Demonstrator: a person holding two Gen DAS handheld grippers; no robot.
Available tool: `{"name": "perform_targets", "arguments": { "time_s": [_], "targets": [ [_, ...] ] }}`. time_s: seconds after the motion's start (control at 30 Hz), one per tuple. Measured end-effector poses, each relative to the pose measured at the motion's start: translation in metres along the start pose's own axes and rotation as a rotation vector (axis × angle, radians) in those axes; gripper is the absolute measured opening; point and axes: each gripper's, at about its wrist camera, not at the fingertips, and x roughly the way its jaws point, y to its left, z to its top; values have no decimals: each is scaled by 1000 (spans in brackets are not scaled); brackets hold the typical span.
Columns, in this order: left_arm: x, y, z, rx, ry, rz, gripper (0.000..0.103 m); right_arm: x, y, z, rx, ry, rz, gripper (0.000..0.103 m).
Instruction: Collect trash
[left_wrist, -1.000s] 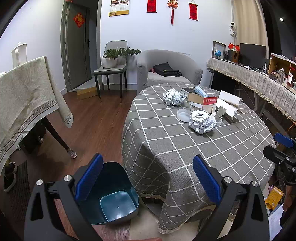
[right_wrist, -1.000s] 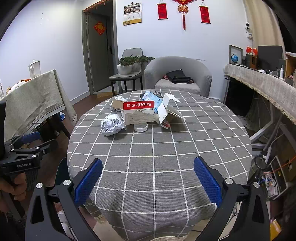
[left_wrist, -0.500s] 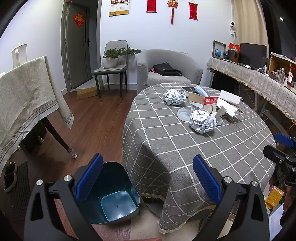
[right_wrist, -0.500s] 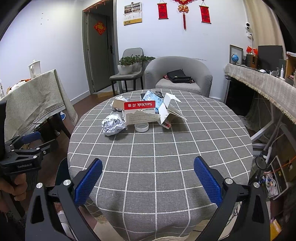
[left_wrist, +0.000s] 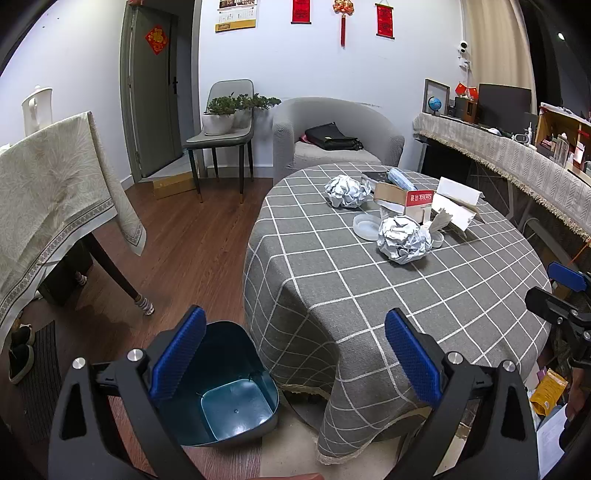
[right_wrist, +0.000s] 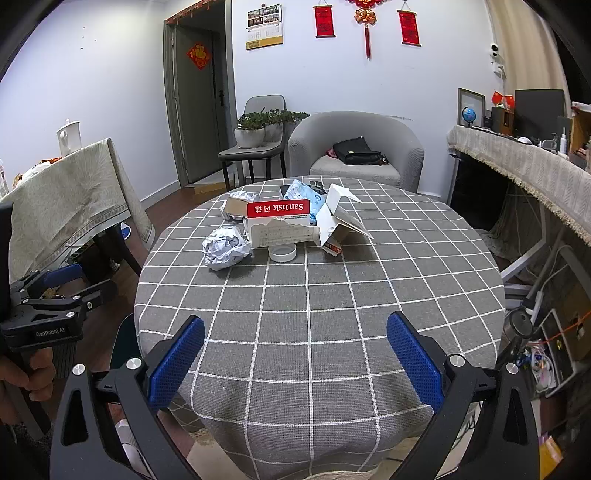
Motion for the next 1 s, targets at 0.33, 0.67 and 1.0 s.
{"name": "perform_targets", "arguments": {
  "time_s": [0.33,0.67,1.0],
  "targets": [
    [0,0,0,1,0,0,99,0,0,0,0,0,0,100],
    [0,0,0,2,0,0,99,0,0,0,0,0,0,100],
    [-2,-1,1,6,-4,1,99,0,0,0,2,1,1,100]
  ]
}}
